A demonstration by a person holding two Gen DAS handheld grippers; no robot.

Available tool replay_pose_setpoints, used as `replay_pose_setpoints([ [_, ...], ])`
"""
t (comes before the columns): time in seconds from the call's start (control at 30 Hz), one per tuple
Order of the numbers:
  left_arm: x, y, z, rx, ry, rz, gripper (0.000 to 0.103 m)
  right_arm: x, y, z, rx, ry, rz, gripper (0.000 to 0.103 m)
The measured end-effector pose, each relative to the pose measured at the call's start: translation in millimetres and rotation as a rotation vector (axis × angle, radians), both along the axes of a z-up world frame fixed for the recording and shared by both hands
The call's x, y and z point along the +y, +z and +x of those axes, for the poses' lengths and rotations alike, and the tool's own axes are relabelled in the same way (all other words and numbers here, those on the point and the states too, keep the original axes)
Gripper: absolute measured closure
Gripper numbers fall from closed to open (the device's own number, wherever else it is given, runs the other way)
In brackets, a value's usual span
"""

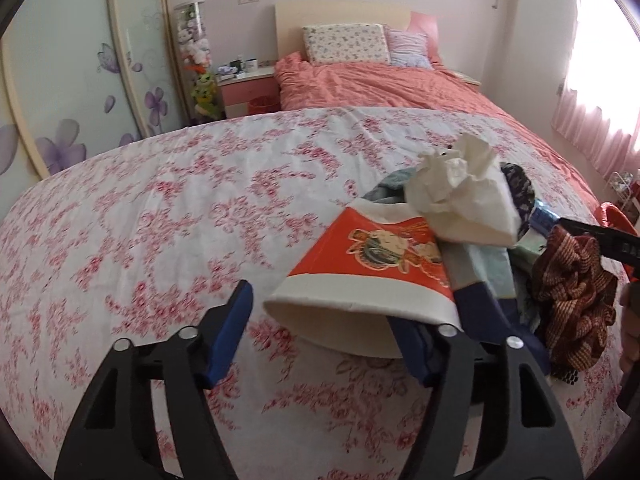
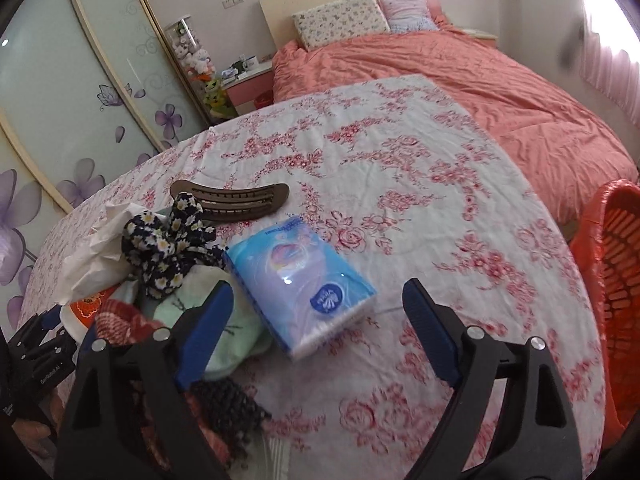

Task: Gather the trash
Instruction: 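Grasp the paper cup with the left tool while the right tool grasps the tissue pack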

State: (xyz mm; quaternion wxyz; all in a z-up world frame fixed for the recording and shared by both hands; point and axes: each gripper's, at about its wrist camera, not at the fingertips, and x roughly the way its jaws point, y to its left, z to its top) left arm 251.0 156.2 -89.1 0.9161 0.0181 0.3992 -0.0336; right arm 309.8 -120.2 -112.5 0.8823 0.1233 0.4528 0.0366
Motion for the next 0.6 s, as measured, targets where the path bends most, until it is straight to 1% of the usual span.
replay_pose_setpoints([
  [0.03, -1.6, -0.2, 2.0, 0.004, -0.007, -0.006, 0.044, 2.0, 0.5, 0.9, -0.015, 0.007, -0.021, 0.023],
  [0.07, -2.2, -1.2, 4.2, 0.011, -0.012, -0.014, 0.049, 3.5, -0.8, 1.5, -0.013, 0.014, -0.039, 0.027],
  [0.1, -3.1, -2.2, 5.0, 0.016, -0.018, -0.021, 0.06, 5.2, -0.5, 0.7, -0.015, 0.018, -0.063, 0.034],
  [0.13, -3.3, -3.1, 6.8, 0.024, -0.024, -0.031, 0.063, 6.3, -0.6, -0.1, -0.012, 0.02, -0.089, 0.038],
  [0.23, -2.8, -4.1, 10.5, 0.029, -0.006, -0.046, 0.063, 0.8, -2.1, -3.9, -0.018, 0.006, -0.09, 0.039],
  [0.3, -3.0, -3.7, 13.7, 0.03, 0.006, -0.056, 0.063, 0.8, -2.9, -4.3, -0.026, 0.006, -0.089, 0.036],
  [0.37, -4.8, -2.3, 15.7, 0.023, 0.009, -0.063, 0.063, 4.8, -4.2, -3.2, -0.032, 0.01, -0.117, 0.036],
  [0.4, -6.4, -1.6, 16.6, 0.019, 0.011, -0.061, 0.067, 6.3, -3.9, -3.6, -0.033, 0.011, -0.128, 0.039],
  [0.43, -6.9, -1.3, 17.6, 0.017, 0.015, -0.057, 0.075, 5.7, -3.1, -4.3, -0.036, 0.013, -0.125, 0.04],
  [0.47, -7.1, -0.9, 17.6, 0.013, 0.022, -0.054, 0.078, 3.8, -2.7, -5.1, -0.036, 0.012, -0.114, 0.042],
  [0.5, -6.1, -0.9, 16.9, 0.011, 0.028, -0.055, 0.092, 1.0, -2.3, -6.5, -0.034, 0.008, -0.102, 0.043],
  [0.57, -1.1, 0.1, 16.2, 0.008, 0.042, -0.069, 0.099, -4.8, -0.9, -10.0, -0.03, -0.009, -0.082, 0.044],
  [0.6, 1.7, 0.8, 14.5, 0.003, 0.052, -0.069, 0.099, -6.9, 0.1, -13.0, -0.03, -0.018, -0.077, 0.044],
])
